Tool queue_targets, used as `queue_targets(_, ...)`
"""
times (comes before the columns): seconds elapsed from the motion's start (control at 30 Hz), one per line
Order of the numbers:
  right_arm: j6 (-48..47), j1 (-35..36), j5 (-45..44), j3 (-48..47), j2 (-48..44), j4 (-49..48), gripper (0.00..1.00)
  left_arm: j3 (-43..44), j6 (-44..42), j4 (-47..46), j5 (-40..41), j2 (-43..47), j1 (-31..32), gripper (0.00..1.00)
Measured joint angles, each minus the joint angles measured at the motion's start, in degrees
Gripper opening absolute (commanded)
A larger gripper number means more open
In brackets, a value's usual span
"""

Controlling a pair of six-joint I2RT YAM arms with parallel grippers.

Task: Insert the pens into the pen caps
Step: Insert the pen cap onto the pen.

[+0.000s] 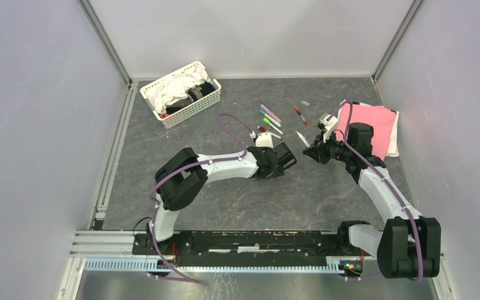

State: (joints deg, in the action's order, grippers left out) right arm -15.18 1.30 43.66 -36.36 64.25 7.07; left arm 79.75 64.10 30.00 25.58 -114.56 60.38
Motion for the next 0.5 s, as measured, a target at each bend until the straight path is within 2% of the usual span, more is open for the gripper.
queue_targets(0.27, 0.57, -0.72, 0.81, 0.00, 0.24, 0.31, 0.00, 9.40, 1.81, 5.57, 1.51, -6.05, -0.31, 0.60)
queue_targets(0.5, 0.63, -0.72, 1.36, 0.00, 0.42, 0.33, 0.00, 11.08, 3.93, 7.61, 2.36, -7.72, -1.42, 0.51)
